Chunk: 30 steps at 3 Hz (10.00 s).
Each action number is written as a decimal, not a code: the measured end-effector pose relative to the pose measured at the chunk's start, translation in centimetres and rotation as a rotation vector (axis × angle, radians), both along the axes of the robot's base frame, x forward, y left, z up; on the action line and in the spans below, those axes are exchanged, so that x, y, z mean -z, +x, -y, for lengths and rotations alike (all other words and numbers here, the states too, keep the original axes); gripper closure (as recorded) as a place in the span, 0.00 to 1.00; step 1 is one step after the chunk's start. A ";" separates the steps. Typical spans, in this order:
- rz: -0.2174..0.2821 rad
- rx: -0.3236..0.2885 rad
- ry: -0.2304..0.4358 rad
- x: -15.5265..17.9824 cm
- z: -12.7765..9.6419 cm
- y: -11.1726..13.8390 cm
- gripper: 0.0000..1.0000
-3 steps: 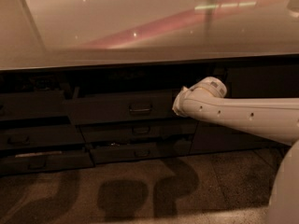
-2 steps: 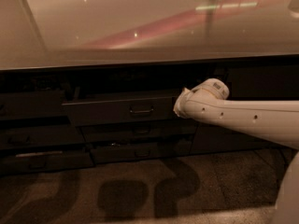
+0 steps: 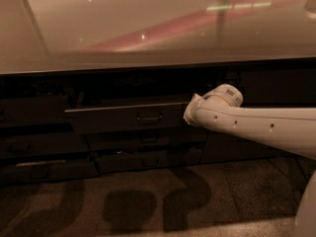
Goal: Open top drawer
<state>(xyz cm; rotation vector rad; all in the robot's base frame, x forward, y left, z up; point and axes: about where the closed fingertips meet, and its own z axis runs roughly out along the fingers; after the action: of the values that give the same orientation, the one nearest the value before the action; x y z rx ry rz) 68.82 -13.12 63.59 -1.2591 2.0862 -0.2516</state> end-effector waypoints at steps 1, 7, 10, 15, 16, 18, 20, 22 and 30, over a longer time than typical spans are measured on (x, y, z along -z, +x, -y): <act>0.007 -0.001 0.013 -0.1 0.3 -1.0 1.00; 0.023 0.009 0.024 -1.1 2.3 -4.0 1.00; 0.020 0.004 0.019 -1.4 2.2 -4.6 1.00; 0.190 0.071 -0.051 -15.9 0.7 -5.1 1.00; 0.190 0.071 -0.050 -15.9 0.7 -5.1 1.00; 0.211 0.005 0.208 -13.5 -1.2 -3.2 1.00; 0.227 -0.002 0.317 -12.0 -2.0 -2.7 1.00; 0.185 -0.123 0.324 -11.0 -5.0 -2.1 1.00; -0.023 -0.022 0.458 -8.3 -3.0 2.9 1.00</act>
Offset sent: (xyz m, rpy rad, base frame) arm -0.1909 0.0089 -0.1969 -0.0508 0.0358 0.1365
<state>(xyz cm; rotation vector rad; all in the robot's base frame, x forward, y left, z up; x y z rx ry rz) 71.69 -10.12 71.88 -1.0066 1.9961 0.2414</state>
